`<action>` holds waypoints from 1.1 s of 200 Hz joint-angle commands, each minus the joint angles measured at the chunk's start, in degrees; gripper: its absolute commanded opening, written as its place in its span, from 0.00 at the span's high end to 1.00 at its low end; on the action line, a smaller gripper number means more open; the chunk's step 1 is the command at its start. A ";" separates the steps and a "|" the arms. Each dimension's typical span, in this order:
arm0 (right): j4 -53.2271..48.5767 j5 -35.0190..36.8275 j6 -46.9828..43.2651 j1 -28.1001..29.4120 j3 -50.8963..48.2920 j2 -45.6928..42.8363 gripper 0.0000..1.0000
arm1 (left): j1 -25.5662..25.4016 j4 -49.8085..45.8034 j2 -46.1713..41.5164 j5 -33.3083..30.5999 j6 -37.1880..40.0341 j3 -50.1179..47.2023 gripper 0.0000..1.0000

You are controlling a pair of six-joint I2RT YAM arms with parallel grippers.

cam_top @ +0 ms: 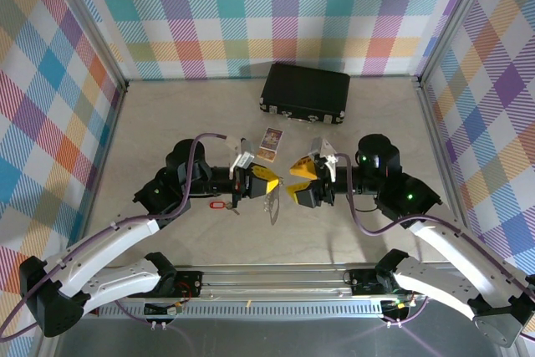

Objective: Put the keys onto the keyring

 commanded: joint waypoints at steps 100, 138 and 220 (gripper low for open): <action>-3.25 -7.32 -1.20 0.60 2.66 2.73 0.50 | -1.08 -10.51 1.34 4.27 3.86 6.40 1.00; -3.14 -8.17 -1.24 0.60 2.79 3.31 0.52 | -1.18 -10.73 1.56 5.32 3.87 6.42 1.00; -0.46 -9.57 0.57 1.75 1.81 4.08 0.62 | -2.00 -10.70 1.69 5.42 4.22 6.07 1.00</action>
